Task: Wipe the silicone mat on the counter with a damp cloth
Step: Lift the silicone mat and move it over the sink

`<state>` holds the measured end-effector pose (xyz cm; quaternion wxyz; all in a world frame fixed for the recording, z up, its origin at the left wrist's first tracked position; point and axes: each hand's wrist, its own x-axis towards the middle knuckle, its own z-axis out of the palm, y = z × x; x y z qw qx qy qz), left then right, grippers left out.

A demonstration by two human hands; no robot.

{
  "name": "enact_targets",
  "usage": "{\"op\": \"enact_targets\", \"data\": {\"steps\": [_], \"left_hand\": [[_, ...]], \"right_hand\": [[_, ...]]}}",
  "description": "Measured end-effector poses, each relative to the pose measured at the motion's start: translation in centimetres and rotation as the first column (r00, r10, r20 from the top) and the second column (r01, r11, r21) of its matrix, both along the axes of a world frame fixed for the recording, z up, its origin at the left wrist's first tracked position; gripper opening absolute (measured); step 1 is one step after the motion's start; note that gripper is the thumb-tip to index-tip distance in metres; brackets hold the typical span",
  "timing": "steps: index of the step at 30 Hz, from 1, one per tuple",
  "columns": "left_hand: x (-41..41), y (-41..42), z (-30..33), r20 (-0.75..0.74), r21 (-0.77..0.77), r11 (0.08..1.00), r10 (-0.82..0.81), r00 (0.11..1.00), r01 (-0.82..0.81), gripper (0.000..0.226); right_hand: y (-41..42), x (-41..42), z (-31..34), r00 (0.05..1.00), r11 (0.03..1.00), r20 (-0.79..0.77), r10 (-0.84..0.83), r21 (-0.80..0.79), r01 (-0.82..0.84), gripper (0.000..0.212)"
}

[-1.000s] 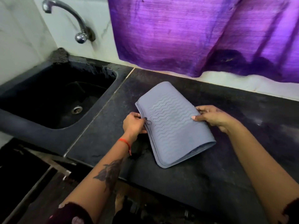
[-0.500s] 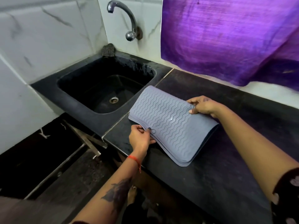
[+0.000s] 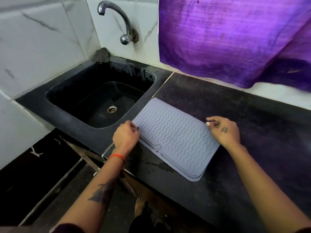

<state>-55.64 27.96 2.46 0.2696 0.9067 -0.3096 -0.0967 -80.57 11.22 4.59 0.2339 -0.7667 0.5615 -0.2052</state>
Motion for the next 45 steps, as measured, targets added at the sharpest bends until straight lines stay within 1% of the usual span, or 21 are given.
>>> {"op": "enact_targets", "data": {"steps": [2,4,6,7,9,10,11,13,16,18,20,22,24,26,27,29,30,32,35,39,45], "left_hand": [[1.7,-1.4,0.2,0.058,-0.038,0.994,-0.098,0.993,0.101,0.027],[3.3,-3.0,0.3,0.059,0.004,0.983,-0.182,0.982,0.182,0.039],[4.6,-4.5,0.6,-0.013,0.117,0.962,-0.246,0.969,0.245,0.047],[5.1,-5.1,0.8,-0.058,0.168,0.946,-0.272,0.961,0.278,0.049],[5.8,-5.9,1.1,-0.116,0.217,0.914,-0.325,0.938,0.344,0.049],[6.2,-6.2,1.3,-0.136,0.207,0.903,-0.356,0.925,0.377,0.05],[6.6,-6.5,1.6,-0.158,0.171,0.893,-0.391,0.907,0.415,0.054],[7.9,-7.0,2.1,-0.222,0.056,0.87,-0.467,0.856,0.49,0.064],[9.9,-8.1,2.9,-0.322,-0.092,0.779,-0.613,0.722,0.62,0.076],[10.6,-8.9,3.6,-0.397,-0.176,0.74,-0.657,0.641,0.65,0.072],[10.6,-9.8,4.6,-0.45,-0.23,0.725,-0.671,0.589,0.649,0.055],[10.8,-10.9,5.0,-0.47,-0.292,0.697,-0.701,0.536,0.655,0.048],[11.0,-12.1,5.4,-0.457,-0.378,0.681,-0.727,0.513,0.627,0.047],[11.3,-13.5,5.6,-0.393,-0.463,0.654,-0.757,0.523,0.598,0.045],[11.3,-14.3,5.8,-0.347,-0.504,0.632,-0.772,0.532,0.588,0.043],[11.0,-15.8,6.0,-0.267,-0.577,0.6,-0.78,0.566,0.554,0.03],[10.8,-16.7,5.9,-0.253,-0.599,0.604,-0.765,0.592,0.525,0.023],[10.5,-18.6,5.8,-0.257,-0.618,0.635,-0.72,0.645,0.463,0.012],[9.7,-21.0,5.4,-0.269,-0.618,0.679,-0.656,0.705,0.396,0.015],[8.9,-23.4,4.6,-0.313,-0.591,0.72,-0.62,0.72,0.364,0.019],[9.8,-26.2,2.7,-0.36,-0.537,0.789,-0.533,0.766,0.297,0.014]], "right_hand": [[1.0,-1.7,-0.9,0.988,0.99,0.128,-0.09,-0.1,0.103,0.028],[2.3,-3.4,-2.1,0.979,0.95,0.169,-0.118,-0.269,0.161,0.042],[3.8,-4.7,-3.5,0.989,0.903,0.123,-0.081,-0.412,0.125,0.057],[4.6,-5.0,-4.2,0.995,0.893,0.086,-0.039,-0.444,0.074,0.064],[5.9,-5.2,-5.5,0.999,0.894,0.027,0.037,-0.447,-0.021,0.076],[6.3,-5.1,-5.9,0.998,0.896,0.016,0.062,-0.442,-0.049,0.077],[6.6,-4.9,-6.2,0.997,0.892,0.021,0.081,-0.448,-0.063,0.072],[6.6,-4.6,-6.0,0.991,0.872,0.044,0.123,-0.481,-0.087,0.054],[5.7,-4.7,-5.3,0.986,0.859,0.079,0.148,-0.504,-0.089,0.037],[5.1,-4.3,-4.9,0.979,0.874,0.162,0.126,-0.485,-0.032,0.032],[4.3,-3.6,-4.1,0.967,0.887,0.239,0.084,-0.46,0.036,0.032],[3.2,-2.8,-3.2,0.954,0.892,0.293,0.058,-0.445,0.082,0.03],[1.8,-2.1,-2.5,0.93,0.896,0.363,0.058,-0.43,0.112,0.026],[0.5,-1.4,-1.6,0.878,0.923,0.478,0.025,-0.349,0.164,0.026],[0.0,-1.0,-1.1,0.852,0.935,0.524,-0.009,-0.298,0.193,0.022],[-1.3,-0.3,-0.3,0.827,0.938,0.557,-0.085,-0.236,0.255,0.016],[-2.0,0.0,-0.2,0.819,0.933,0.561,-0.121,-0.218,0.287,0.021],[-3.4,0.3,-0.1,0.802,0.919,0.569,-0.182,-0.192,0.345,0.028],[-5.3,0.7,-0.8,0.786,0.905,0.561,-0.26,-0.143,0.401,0.014],[-7.2,1.7,-2.0,0.806,0.907,0.512,-0.296,-0.114,0.406,0.019],[-9.4,3.0,-3.0,0.812,0.879,0.448,-0.373,-0.108,0.464,0.018]]}}
